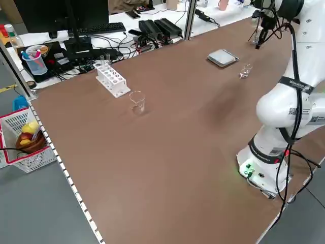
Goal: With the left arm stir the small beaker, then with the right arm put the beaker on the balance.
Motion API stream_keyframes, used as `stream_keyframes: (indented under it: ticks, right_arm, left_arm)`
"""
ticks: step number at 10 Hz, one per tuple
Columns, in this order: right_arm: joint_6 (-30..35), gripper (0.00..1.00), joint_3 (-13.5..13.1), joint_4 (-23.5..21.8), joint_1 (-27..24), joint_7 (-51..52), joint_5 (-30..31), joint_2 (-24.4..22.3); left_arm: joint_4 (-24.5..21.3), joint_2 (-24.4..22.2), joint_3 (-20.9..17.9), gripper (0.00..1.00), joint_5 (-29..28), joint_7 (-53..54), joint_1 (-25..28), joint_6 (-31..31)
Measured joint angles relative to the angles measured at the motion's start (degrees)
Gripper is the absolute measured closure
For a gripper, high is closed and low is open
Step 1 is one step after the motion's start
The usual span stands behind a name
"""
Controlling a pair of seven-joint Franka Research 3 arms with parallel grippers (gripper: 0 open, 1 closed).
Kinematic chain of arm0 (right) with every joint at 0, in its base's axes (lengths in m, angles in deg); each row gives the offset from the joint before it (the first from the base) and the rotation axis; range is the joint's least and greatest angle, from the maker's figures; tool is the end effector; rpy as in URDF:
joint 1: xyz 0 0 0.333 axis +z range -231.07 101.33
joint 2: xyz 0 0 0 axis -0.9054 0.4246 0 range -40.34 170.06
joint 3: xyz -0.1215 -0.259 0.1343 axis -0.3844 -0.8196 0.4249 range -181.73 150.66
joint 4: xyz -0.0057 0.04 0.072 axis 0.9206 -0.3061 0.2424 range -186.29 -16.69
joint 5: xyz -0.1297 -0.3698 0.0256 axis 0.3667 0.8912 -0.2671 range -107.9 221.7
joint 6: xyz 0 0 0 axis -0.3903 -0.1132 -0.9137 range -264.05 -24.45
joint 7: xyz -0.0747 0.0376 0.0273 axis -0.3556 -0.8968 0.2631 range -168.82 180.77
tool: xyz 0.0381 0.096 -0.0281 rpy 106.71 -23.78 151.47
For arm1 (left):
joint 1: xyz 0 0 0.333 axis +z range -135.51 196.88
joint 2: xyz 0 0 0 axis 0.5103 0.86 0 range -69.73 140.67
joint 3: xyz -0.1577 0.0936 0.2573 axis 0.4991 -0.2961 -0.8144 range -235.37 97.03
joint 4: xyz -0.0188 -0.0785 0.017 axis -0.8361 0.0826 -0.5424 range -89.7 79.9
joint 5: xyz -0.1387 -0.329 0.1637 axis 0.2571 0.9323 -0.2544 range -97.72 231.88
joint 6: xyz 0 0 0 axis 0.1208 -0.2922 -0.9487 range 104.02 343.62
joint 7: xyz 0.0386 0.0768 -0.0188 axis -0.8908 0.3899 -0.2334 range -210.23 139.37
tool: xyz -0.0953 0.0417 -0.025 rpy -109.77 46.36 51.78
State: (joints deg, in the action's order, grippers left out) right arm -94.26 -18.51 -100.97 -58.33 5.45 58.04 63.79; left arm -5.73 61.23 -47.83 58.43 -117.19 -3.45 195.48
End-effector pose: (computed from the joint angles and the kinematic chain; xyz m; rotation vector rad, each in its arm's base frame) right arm 0.5567 0.0324 0.6349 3.1216 0.0843 0.1400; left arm 0.4136 -0.5320 0.3815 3.0548 0.6604 -0.0294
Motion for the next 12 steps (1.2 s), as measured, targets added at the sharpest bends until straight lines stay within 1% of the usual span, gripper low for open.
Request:
stream_keyframes:
  ticks: [2,4,6,8,10,12]
  right_arm:
    - [0.0,0.0,0.0,0.0,0.14,0.0,0.0,0.0]
    - [0.02,0.0,0.01,0.0,0.51,0.0,0.0,0.0]
    - [0.05,0.0,0.05,0.02,1.41,0.0,0.0,0.0]
    - [0.68,0.0,0.08,0.07,2.32,0.0,0.0,-0.01]
    - [2.42,0.0,0.1,0.16,2.7,0.0,-1.73,-0.03]
    - [3.64,0.0,0.11,0.26,2.99,0.04,-2.97,-0.05]
  left_arm:
    - [0.5,-3.12,-0.04,0.93,2.46,3.07,2.41,-3.96]
    - [0.48,-7.41,-0.12,0.93,5.09,8.85,7.43,-9.23]
    - [-1.32,-11.44,-0.22,0.93,6.92,16.36,14.76,-11.61]
    - [-6.51,-15.57,-0.35,0.93,7.21,25.41,23.0,-11.94]
    - [-11.38,-18.89,-0.49,0.93,7.4,36.29,32.78,-11.93]
    - [-13.09,-21.3,-0.59,0.93,7.51,47.95,42.99,-11.95]
